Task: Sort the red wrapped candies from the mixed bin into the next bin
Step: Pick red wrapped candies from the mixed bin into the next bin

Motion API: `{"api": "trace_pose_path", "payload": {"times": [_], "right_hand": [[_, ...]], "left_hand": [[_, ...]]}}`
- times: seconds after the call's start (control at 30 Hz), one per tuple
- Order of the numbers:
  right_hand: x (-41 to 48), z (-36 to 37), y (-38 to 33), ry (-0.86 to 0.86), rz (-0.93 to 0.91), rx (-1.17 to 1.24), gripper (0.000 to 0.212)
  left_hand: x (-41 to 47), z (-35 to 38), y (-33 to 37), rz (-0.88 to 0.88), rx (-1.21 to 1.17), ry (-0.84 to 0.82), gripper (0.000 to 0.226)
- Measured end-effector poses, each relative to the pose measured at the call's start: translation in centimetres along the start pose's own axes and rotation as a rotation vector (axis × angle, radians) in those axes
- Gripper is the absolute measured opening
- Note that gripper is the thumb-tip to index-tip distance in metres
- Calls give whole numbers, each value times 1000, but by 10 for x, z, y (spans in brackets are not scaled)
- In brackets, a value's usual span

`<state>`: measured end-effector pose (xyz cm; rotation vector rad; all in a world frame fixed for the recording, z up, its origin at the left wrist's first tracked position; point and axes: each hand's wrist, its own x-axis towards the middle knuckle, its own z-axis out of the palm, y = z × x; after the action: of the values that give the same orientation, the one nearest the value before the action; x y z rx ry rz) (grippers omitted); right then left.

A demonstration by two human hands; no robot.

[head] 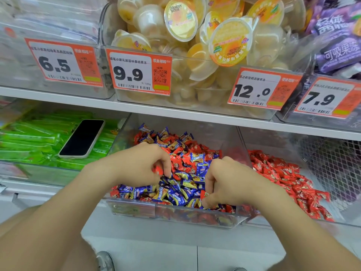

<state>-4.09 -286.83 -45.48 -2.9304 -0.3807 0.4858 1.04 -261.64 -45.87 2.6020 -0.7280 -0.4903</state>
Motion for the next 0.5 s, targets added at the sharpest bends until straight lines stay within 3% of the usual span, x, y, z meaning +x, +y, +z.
{"api": "trace_pose_path", "payload": {"times": [0.1,0.2,0.27,0.33,0.5], "right_hand": [[-1,-7,3,85,-17,135,22],[-3,-14,12,151,-27,228,26],[-3,-12,17,101,-36,229,24],[-1,-10,18,114,-42,187,8],[5,-2,15,197,70,61,32]], "left_hand": [[-2,-10,-4,-44,-116,179,28],[-1,-13,-12,-122,-58,229,6],[-3,-9,-14,-184,33,192,19],[-3,-2,-13,-231,193,176,39],[7,14,-6,-271,281,165,53]]}}
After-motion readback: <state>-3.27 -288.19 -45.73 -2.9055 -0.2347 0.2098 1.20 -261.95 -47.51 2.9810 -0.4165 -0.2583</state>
